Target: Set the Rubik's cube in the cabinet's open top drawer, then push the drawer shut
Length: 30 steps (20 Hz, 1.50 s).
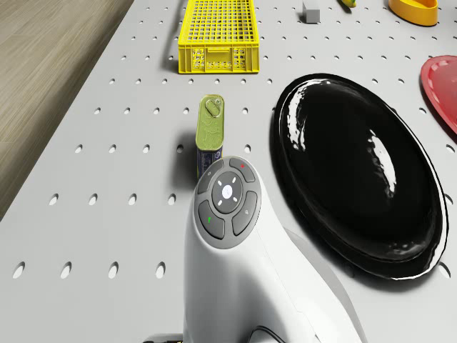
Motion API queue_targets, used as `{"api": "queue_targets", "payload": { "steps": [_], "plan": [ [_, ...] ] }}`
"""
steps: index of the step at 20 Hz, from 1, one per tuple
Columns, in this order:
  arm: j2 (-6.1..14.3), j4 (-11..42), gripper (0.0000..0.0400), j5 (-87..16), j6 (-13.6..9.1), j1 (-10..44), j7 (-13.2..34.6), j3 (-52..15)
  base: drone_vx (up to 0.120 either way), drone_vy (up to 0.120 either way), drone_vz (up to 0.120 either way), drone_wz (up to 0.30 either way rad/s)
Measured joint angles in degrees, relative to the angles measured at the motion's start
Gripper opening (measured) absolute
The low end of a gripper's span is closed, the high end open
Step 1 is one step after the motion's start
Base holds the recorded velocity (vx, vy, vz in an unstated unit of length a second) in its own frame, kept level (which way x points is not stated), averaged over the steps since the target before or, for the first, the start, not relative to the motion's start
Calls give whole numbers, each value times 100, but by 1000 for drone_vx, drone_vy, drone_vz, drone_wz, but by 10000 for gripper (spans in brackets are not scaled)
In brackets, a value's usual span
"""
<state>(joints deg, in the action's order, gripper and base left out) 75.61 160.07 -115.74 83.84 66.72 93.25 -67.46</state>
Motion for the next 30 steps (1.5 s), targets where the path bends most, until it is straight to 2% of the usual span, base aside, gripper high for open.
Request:
{"api": "queue_targets", "payload": {
  "steps": [6,11,14,19,27,30],
  "plan": [
    [63,12,327,90,32,32,34,-74,0,0,0,0],
    [94,98,326,424,-76,59,98,-414,0,0,0,0],
    [115,147,325,663,-145,85,143,-657,0,-13,107,0],
    [180,180,325,912,-164,128,197,-897,112,-120,120,0],
    [320,187,325,1079,-71,176,245,-1028,120,-120,120,0],
    [374,186,325,1113,-25,189,258,-1046,27,-120,120,0]
  ]
}}
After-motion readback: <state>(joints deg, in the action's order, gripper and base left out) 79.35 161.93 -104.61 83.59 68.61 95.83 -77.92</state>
